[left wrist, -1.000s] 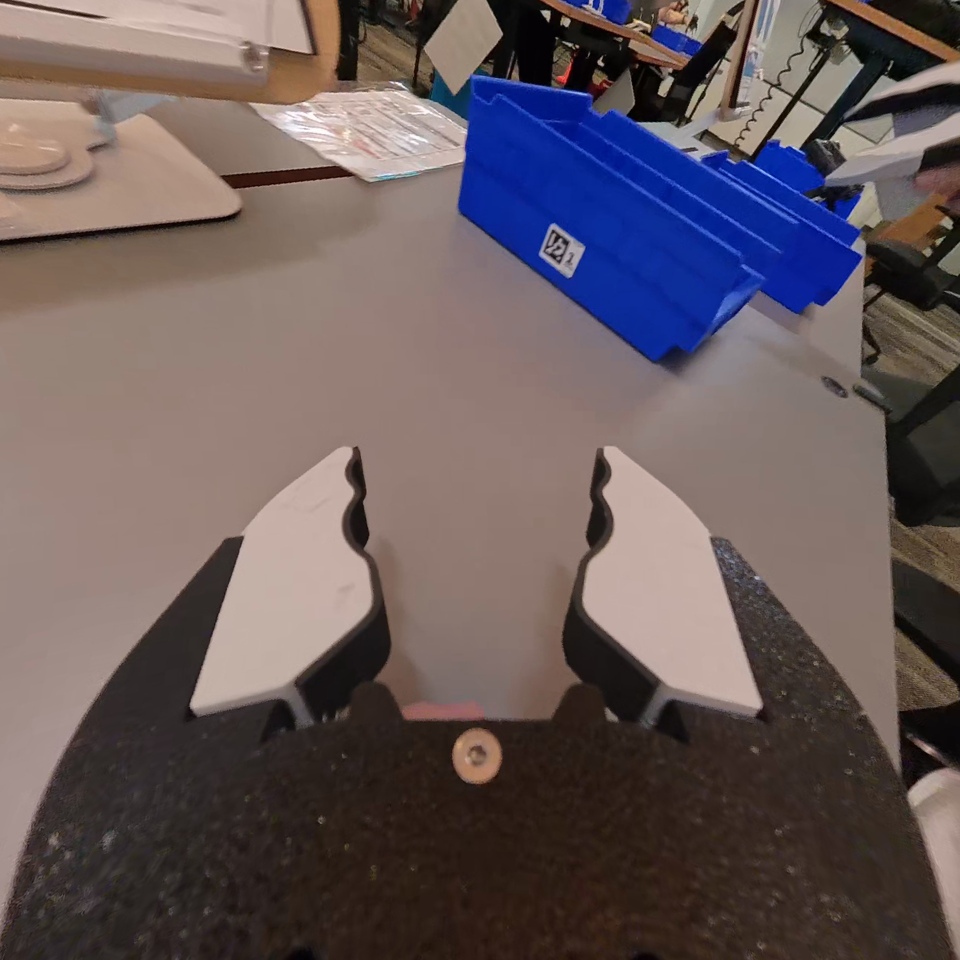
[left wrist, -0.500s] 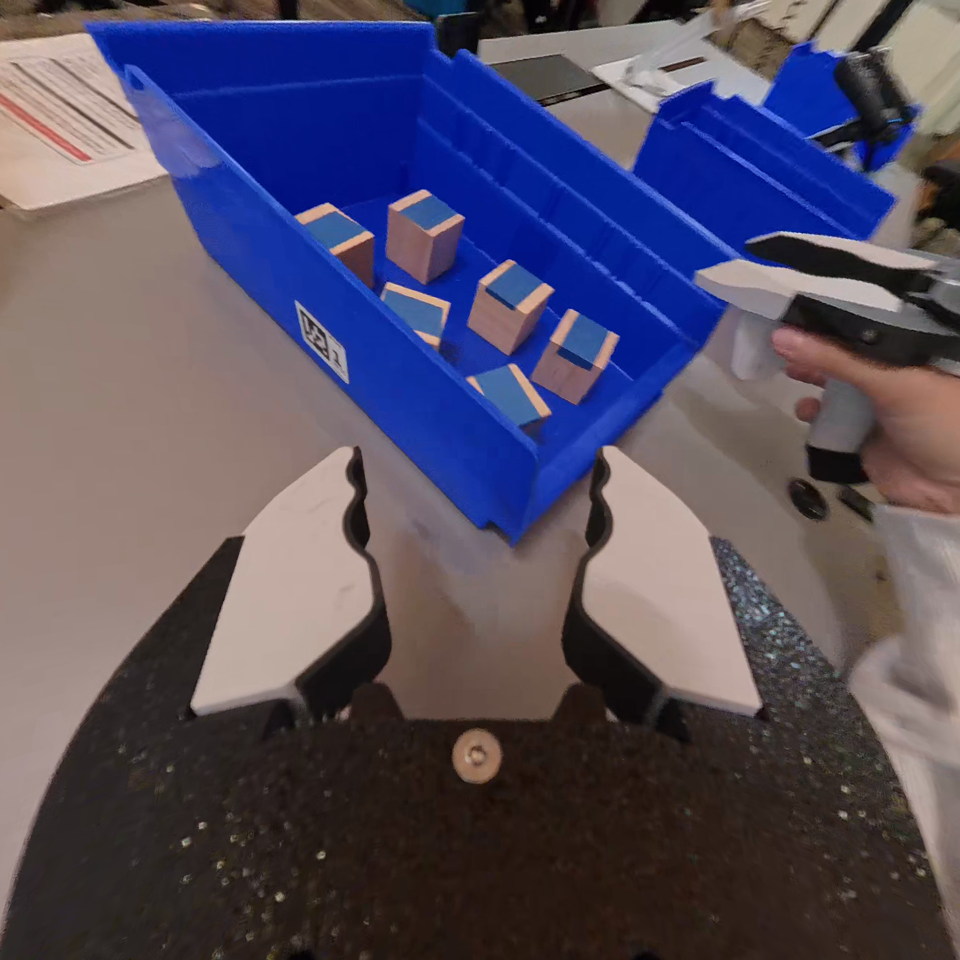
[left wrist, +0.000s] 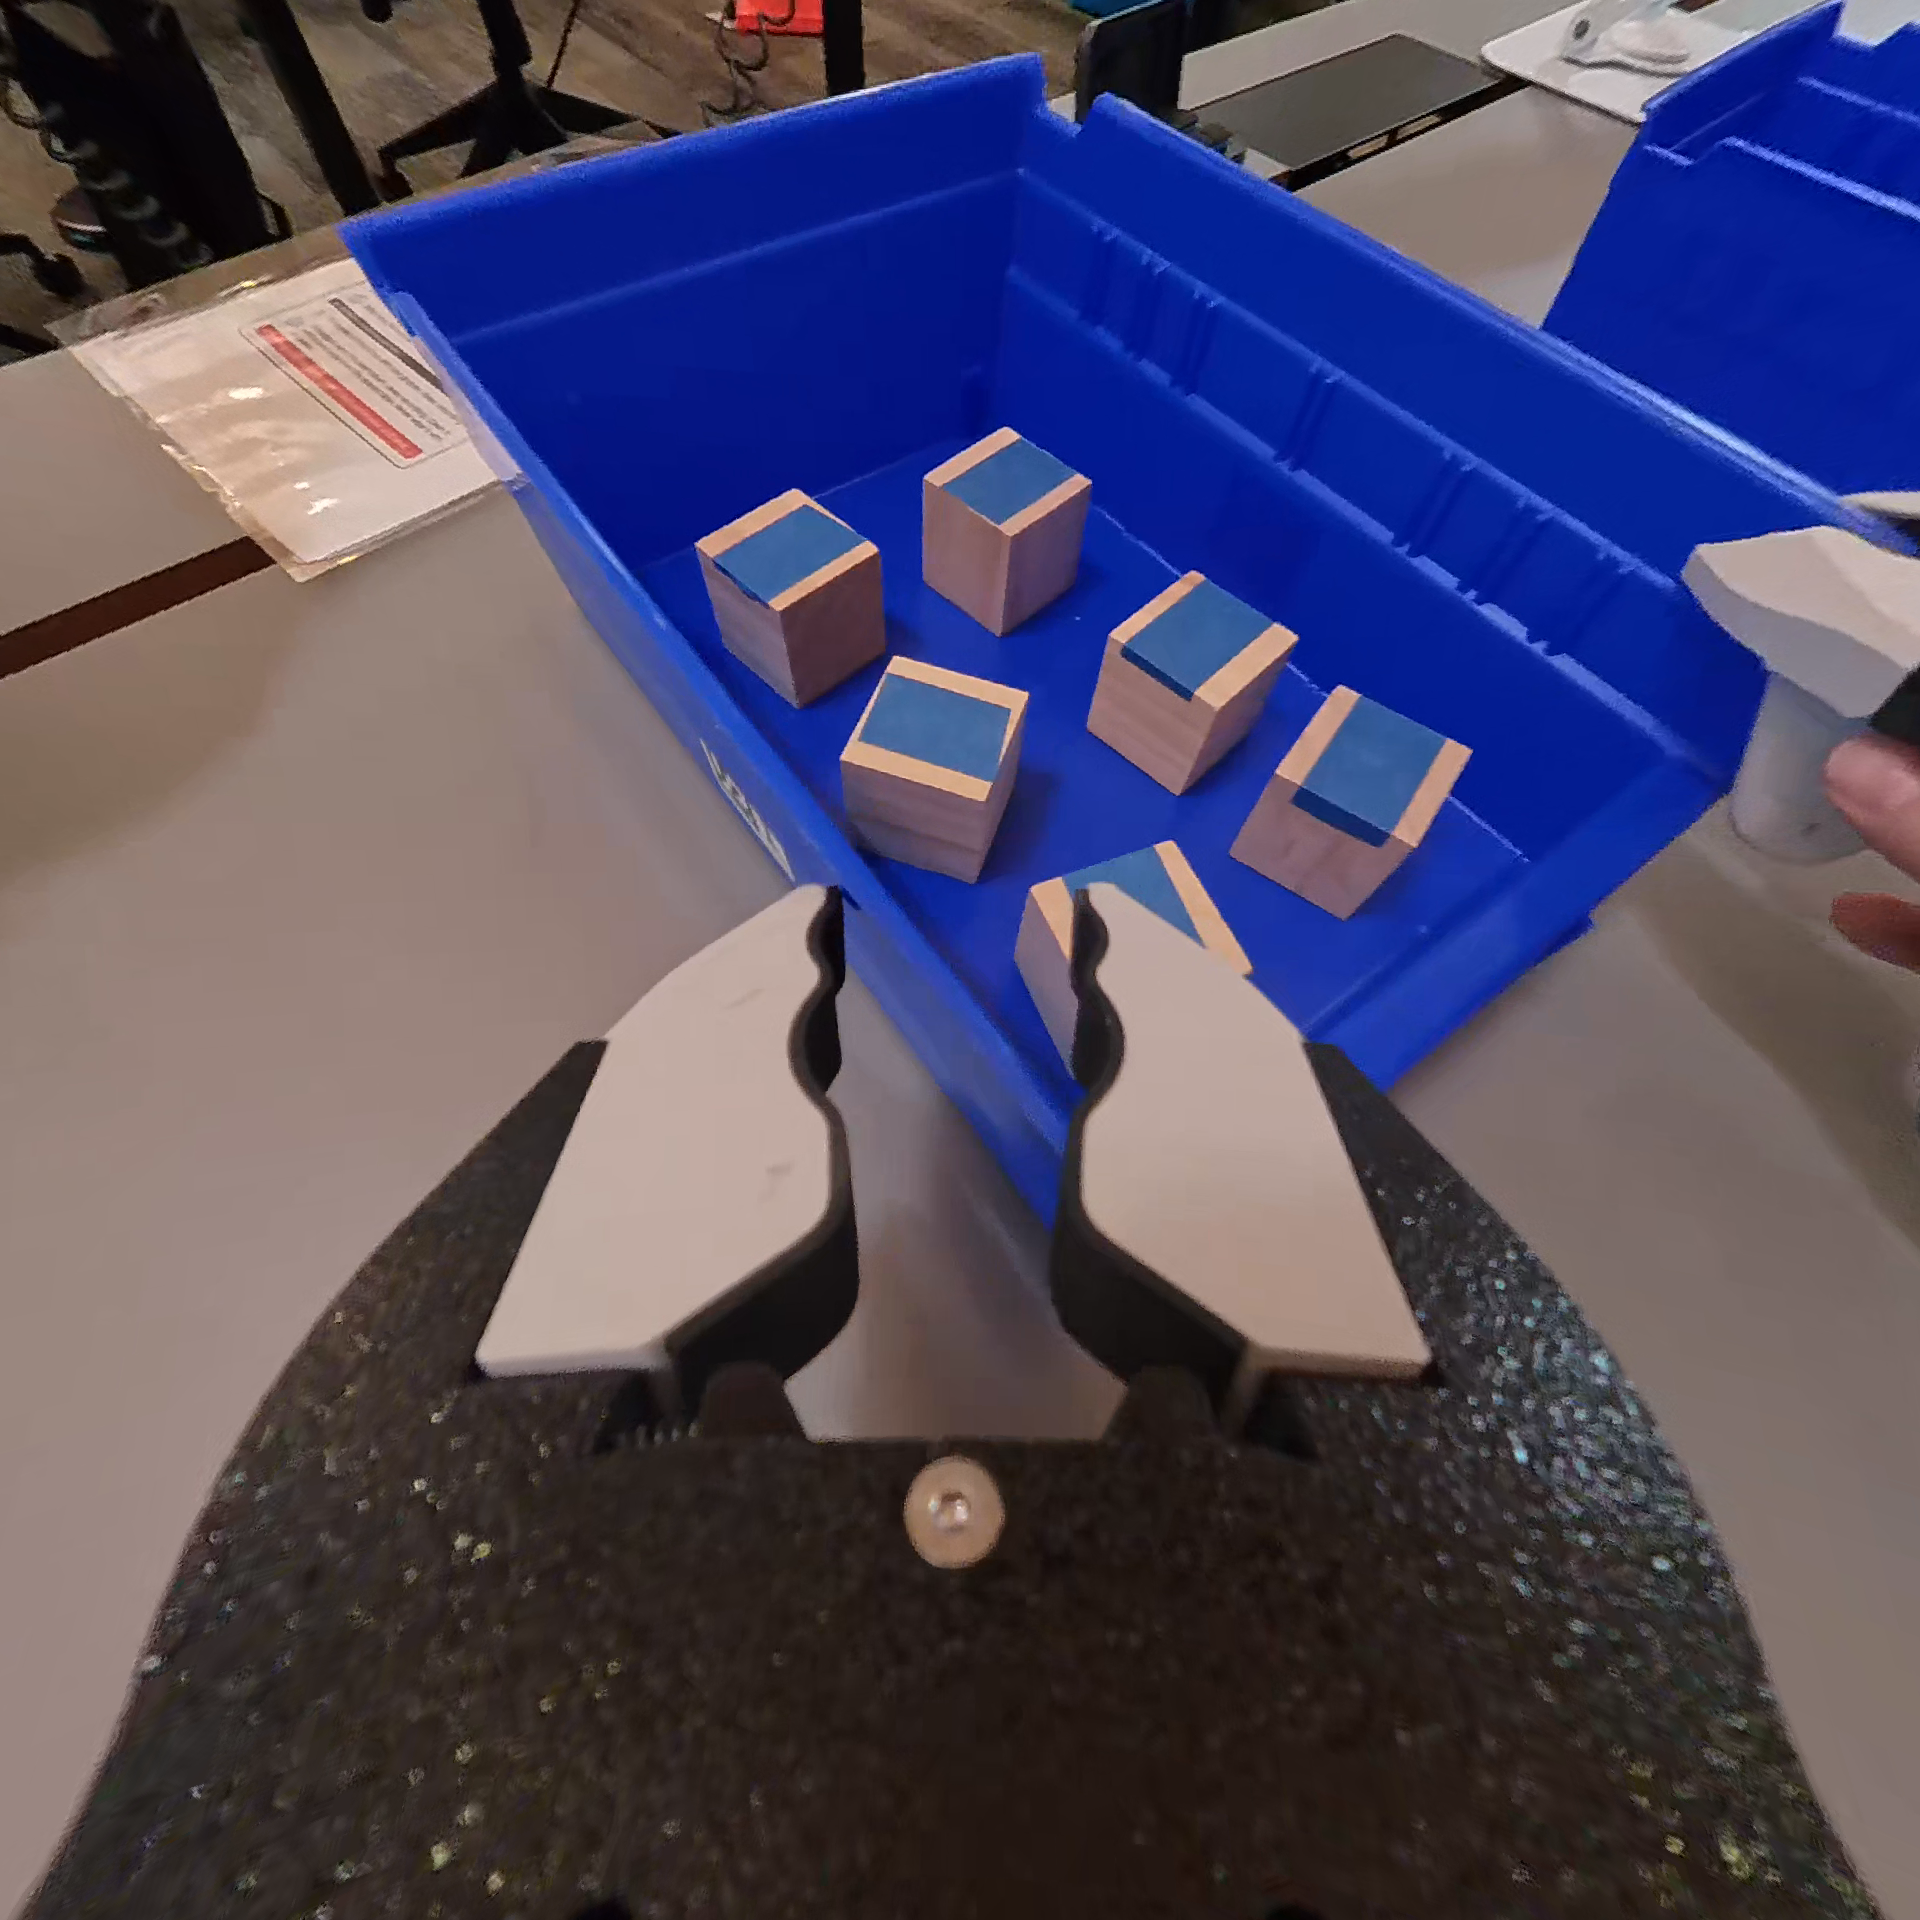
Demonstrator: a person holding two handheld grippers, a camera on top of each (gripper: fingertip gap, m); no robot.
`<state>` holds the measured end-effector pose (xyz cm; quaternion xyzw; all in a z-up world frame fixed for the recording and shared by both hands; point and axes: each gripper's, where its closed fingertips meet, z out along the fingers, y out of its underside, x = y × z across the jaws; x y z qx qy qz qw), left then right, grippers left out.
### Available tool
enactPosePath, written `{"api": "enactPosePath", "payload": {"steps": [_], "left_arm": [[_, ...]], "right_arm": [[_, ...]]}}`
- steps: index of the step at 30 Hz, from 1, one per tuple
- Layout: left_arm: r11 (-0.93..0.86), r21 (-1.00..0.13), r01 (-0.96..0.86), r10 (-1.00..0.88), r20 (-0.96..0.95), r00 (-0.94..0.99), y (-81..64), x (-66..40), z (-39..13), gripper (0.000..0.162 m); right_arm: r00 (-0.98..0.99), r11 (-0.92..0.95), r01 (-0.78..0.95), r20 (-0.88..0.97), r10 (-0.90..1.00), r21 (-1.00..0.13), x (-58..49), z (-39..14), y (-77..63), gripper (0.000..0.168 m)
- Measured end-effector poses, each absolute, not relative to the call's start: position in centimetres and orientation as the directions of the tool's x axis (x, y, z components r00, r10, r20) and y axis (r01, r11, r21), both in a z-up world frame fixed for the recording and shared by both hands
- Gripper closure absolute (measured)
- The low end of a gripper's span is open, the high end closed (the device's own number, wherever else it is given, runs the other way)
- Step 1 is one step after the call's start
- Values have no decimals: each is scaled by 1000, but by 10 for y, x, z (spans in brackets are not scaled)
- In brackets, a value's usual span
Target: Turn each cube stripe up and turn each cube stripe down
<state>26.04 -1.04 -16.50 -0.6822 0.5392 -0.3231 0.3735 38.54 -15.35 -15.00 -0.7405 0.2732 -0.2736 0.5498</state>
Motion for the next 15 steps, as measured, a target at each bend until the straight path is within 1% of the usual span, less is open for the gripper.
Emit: {"api": "enactPosePath", "payload": {"steps": [2,7,15], "left_arm": [[-135,-850,-508,-974,21,224,-8,259,-167,124],[-171,-842,-512,-957,18,289,16,249,-168,144],[-142,-830,-539,-937,-62,343,54,198,-168,155]], "right_arm": [[705,-234,-133,74,-706,-963,383,-149,-151,162],[762,-249,-193,14,-647,-949,360,-149,-140,164],[752,-303,-167,77,-654,-938,294,-148,-117,162]]}}
